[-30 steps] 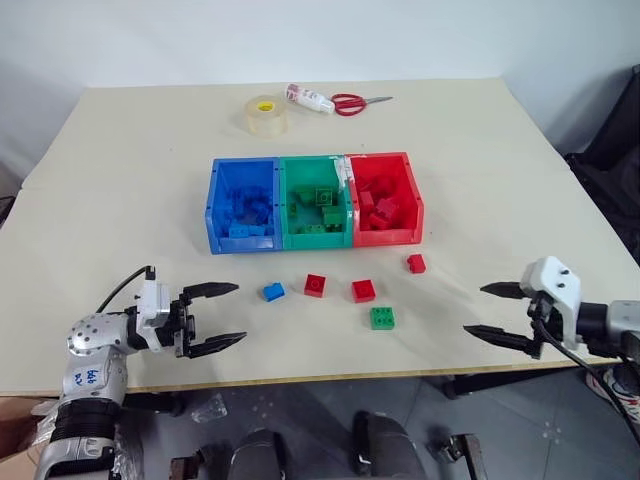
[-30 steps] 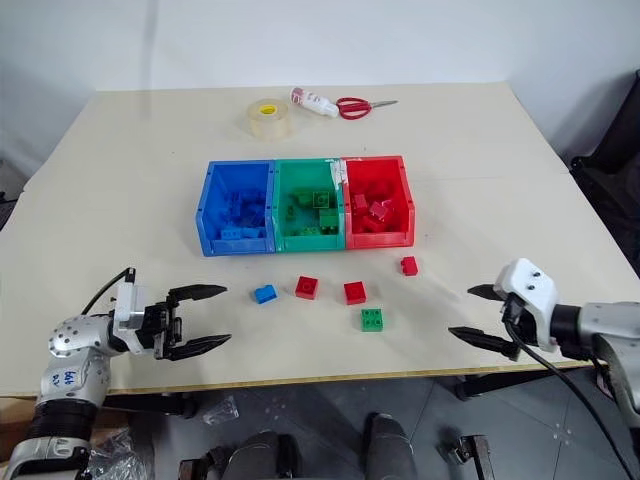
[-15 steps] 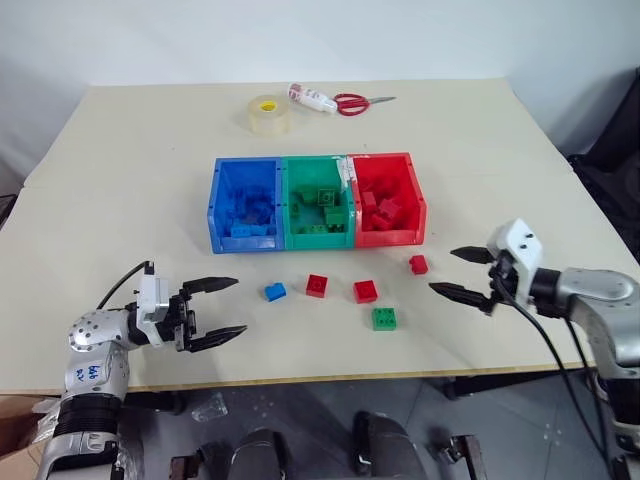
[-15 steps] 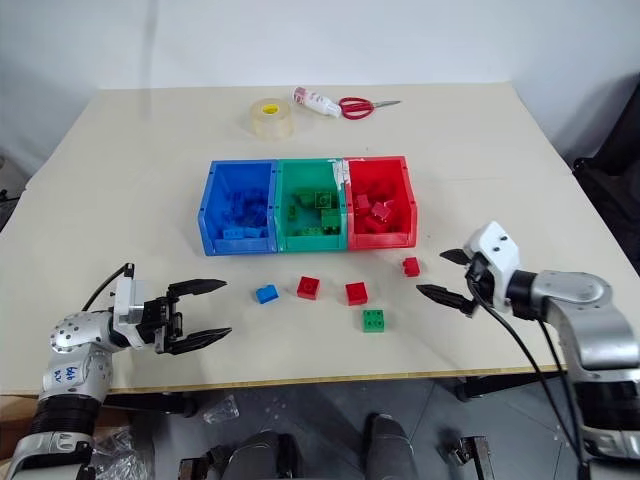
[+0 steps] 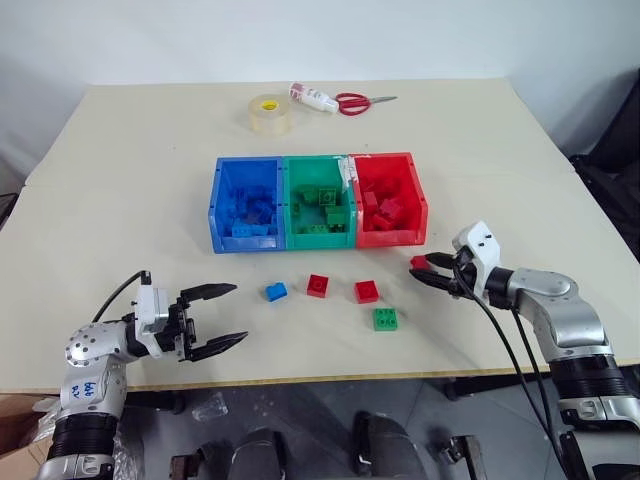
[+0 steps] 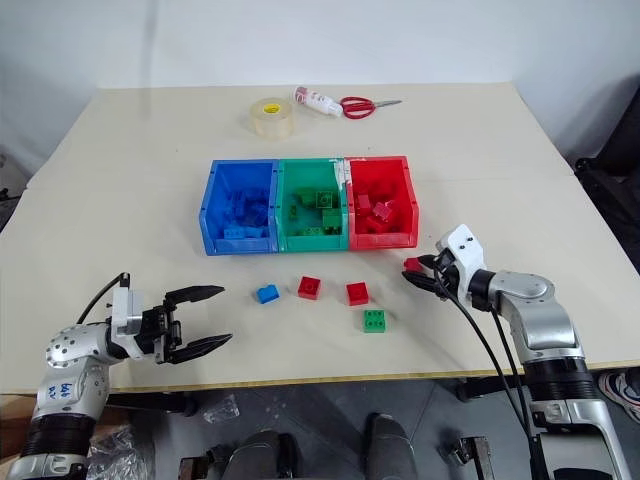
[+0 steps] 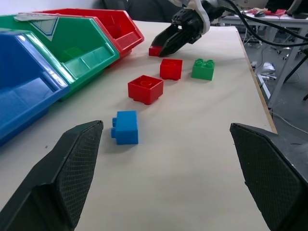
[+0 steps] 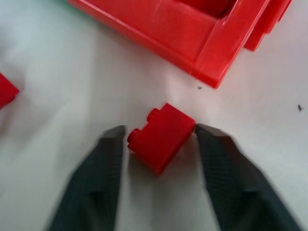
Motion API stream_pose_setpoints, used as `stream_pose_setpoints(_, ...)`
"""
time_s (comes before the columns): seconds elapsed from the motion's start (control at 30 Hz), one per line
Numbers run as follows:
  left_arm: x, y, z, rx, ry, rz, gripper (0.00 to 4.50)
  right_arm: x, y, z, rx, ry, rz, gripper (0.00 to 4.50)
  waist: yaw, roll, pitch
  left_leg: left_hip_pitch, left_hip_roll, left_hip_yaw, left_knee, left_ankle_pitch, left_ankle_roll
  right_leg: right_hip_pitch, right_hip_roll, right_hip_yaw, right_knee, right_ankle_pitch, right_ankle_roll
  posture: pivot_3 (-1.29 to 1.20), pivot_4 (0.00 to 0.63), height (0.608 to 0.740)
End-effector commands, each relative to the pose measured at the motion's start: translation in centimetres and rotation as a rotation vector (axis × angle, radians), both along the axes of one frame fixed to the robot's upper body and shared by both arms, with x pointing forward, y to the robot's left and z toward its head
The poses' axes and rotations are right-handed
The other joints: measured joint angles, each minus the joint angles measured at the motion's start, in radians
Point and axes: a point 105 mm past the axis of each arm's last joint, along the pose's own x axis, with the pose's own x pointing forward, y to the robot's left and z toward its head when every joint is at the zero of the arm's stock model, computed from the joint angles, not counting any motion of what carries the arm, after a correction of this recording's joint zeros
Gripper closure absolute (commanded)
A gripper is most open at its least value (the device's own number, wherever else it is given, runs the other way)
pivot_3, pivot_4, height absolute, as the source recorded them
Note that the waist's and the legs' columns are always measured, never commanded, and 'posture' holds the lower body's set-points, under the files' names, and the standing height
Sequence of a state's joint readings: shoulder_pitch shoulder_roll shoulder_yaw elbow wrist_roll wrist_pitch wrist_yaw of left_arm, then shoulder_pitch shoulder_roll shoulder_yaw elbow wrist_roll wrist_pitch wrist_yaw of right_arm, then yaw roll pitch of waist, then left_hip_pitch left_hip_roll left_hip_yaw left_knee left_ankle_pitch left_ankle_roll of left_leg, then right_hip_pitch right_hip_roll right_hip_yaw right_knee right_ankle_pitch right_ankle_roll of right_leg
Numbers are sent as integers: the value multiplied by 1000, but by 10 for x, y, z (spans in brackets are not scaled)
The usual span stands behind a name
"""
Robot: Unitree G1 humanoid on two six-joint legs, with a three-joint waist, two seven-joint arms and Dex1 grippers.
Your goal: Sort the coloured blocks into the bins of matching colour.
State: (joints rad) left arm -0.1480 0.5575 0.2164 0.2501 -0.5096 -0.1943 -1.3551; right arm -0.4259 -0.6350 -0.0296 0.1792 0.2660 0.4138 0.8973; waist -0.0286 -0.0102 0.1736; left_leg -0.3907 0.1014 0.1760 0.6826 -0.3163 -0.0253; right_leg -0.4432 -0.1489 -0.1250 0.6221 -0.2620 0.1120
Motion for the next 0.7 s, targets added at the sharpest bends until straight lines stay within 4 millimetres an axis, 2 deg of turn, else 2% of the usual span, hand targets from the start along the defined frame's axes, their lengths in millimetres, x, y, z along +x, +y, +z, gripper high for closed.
stream_pose_setpoints(0.03, -2, -2, 4, -23, -19, -8, 0, -5, 0, 21, 8, -83, 5, 3614, 1, 0, 0, 0, 0, 0, 0, 0, 0, 0, 0, 0, 0, 0, 0, 0, 150, 740)
stream_pose_setpoints(0.23, 0, -4, 5, -28, -23, -21, 0, -24, 8, 54, 28, -165, 43, 3625, 1, 0, 0, 0, 0, 0, 0, 0, 0, 0, 0, 0, 0, 0, 0, 0, 150, 740)
stream_pose_setpoints(0.33, 1, -5, 5, -28, -21, -26, 0, -24, 15, 75, 39, -223, 68, 3625, 0, 0, 0, 0, 0, 0, 0, 0, 0, 0, 0, 0, 0, 0, 0, 0, 150, 740)
stream_pose_setpoints(0.5, 9, -8, 6, -29, -25, -44, 0, 12, 31, 112, 77, -333, 68, 3625, -3, 0, 0, 1, 0, 0, 0, 0, 0, 0, 0, 0, 0, 0, 0, 0, 150, 740)
stream_pose_setpoints(0.7, 13, -12, 8, -33, -36, -59, 0, 58, 40, 128, 55, -398, 39, 3625, -6, 0, 0, 0, 0, 1, -1, 0, 0, 0, 0, 0, 0, 0, 0, 0, 150, 740)
